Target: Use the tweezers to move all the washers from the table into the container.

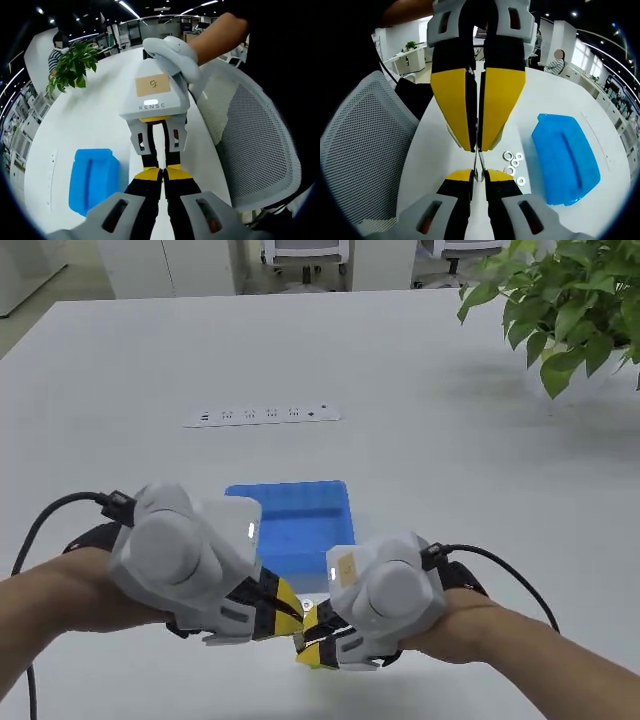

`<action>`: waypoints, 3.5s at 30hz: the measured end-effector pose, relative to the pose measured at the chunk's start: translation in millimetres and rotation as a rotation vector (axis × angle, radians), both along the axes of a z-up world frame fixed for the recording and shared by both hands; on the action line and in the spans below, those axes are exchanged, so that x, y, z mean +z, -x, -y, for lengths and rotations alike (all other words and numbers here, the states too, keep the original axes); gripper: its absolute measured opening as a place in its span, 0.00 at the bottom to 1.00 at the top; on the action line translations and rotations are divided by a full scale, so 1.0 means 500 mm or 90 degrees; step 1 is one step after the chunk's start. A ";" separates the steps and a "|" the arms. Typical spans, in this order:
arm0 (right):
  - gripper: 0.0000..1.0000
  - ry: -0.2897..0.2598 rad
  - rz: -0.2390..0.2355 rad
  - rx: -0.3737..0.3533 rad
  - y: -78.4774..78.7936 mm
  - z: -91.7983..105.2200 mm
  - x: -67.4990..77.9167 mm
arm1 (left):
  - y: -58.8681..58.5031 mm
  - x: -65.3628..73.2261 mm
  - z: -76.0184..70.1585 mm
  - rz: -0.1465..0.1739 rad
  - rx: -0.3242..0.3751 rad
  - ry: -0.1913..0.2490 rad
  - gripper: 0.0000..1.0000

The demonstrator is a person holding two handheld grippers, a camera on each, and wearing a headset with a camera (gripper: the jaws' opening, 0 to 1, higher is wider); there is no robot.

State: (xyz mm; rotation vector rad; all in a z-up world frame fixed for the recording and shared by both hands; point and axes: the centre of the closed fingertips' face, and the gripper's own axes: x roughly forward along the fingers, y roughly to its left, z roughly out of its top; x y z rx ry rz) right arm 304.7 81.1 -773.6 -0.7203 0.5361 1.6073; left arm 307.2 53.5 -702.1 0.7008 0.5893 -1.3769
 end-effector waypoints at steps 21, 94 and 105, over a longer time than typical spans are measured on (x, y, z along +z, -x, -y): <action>0.21 -0.022 -0.007 -0.039 -0.018 0.008 0.016 | -0.013 0.023 -0.001 0.001 0.007 0.010 0.06; 0.33 -0.078 -0.023 -0.143 -0.086 0.076 0.028 | -0.083 0.003 0.003 -0.053 0.068 -0.009 0.06; 0.25 -0.070 -0.011 -0.084 -0.079 0.039 0.021 | -0.084 -0.001 0.001 -0.069 0.088 -0.012 0.06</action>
